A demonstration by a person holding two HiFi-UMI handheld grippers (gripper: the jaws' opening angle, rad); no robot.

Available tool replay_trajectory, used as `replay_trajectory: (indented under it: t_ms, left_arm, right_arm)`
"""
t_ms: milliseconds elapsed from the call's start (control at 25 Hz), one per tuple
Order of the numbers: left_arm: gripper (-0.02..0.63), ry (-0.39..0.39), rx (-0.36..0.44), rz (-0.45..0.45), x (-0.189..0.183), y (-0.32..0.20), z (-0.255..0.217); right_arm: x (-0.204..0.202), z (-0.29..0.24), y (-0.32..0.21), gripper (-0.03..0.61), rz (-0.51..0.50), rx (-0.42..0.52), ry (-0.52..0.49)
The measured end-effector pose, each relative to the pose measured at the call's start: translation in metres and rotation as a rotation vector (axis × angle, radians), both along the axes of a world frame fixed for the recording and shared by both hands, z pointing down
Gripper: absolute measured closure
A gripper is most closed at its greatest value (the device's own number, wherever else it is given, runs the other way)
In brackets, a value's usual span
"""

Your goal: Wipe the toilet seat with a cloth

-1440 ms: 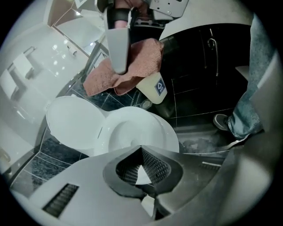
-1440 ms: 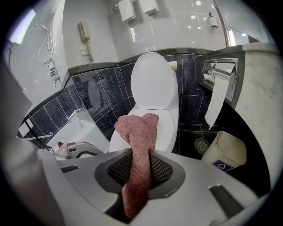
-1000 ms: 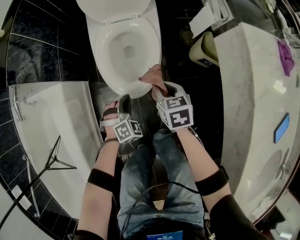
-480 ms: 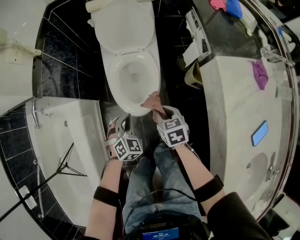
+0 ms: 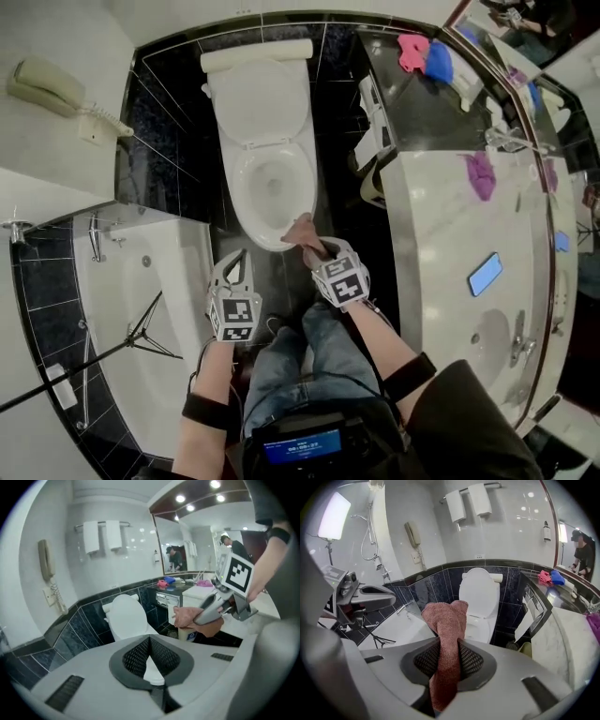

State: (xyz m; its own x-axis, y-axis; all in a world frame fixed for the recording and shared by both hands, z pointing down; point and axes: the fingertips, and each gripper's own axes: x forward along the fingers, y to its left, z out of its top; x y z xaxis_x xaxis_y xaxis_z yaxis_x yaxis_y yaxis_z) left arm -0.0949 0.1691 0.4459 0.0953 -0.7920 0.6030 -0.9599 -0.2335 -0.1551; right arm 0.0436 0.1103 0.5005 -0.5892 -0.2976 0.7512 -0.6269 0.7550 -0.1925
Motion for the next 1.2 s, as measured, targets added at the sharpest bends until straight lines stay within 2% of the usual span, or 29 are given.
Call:
replay_trajectory:
  t_ms: [80,200,400,640,880,1200]
  left_arm:
    - [0.614,0.018,0.018,-0.023,-0.006,0.002,-0.021]
    - [0.614,-0.014,0.039,-0.024,-0.007,0.003,-0.038]
    - [0.614,-0.038,0.037,-0.069,-0.007,-0.007,-0.035]
    - [0.614,-0.021,0.033,-0.129,-0.021,-0.017,-0.026]
    - [0.614,-0.016,0.054,-0.127,-0.047,-0.052,0.011]
    - [0.614,0.014,0.055,-0.092,-0.103,-0.118,0.095]
  right_arm:
    - [0.003,-0.008,0.003,0.474,-0.006,-0.004,-0.008]
    - [0.007,-0.010,0.006,0.474,-0.023,-0.010,-0.015]
    - [0.005,-0.002,-0.012,0.476,-0.060,-0.004,-0.038]
    - [-0.019,0.022,-0.036,0.477,-0.118,-0.001,-0.017]
    - [-0.064,0.069,-0.082,0.476,-0.124,0.031,0.002]
    - [-0.166,0.179,-0.155,0.469,-0.119,0.045,-0.007]
